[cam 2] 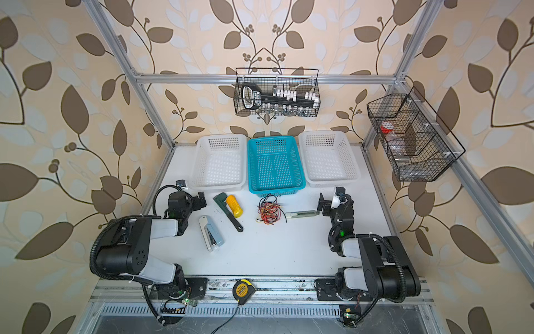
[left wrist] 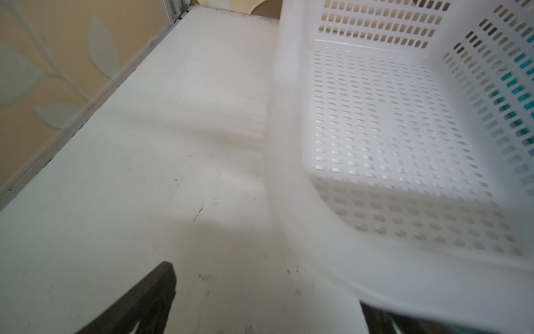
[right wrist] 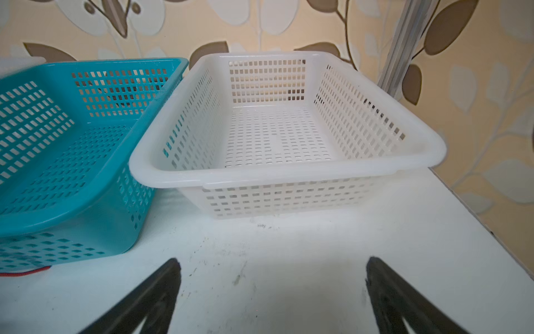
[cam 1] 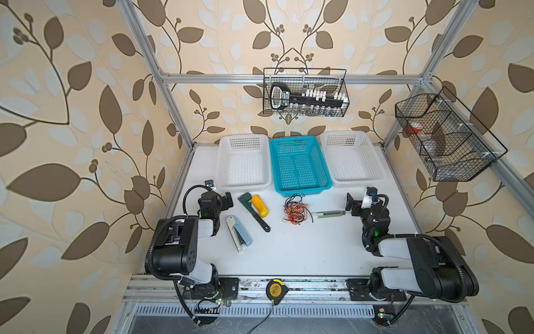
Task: Untangle the cables
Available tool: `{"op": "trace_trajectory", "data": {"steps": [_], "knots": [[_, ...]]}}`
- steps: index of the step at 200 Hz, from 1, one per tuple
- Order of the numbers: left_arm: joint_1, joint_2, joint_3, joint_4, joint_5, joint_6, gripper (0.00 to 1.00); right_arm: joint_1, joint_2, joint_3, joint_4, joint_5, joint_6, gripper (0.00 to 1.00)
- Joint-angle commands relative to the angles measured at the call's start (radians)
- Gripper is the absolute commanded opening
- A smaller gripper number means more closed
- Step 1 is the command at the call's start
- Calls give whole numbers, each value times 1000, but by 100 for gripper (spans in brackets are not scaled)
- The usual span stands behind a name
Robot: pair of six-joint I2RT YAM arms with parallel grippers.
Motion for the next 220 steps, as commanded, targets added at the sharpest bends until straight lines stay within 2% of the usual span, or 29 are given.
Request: {"op": "trace_trajectory", "data": {"steps": [1, 220], "knots": [[-9, 1, 27, 10, 9, 22, 99, 0, 5, 23, 16, -16, -17, 100], [-9, -2, 24, 13, 6, 23, 99, -11, 4, 21, 17, -35, -12, 100]]}}
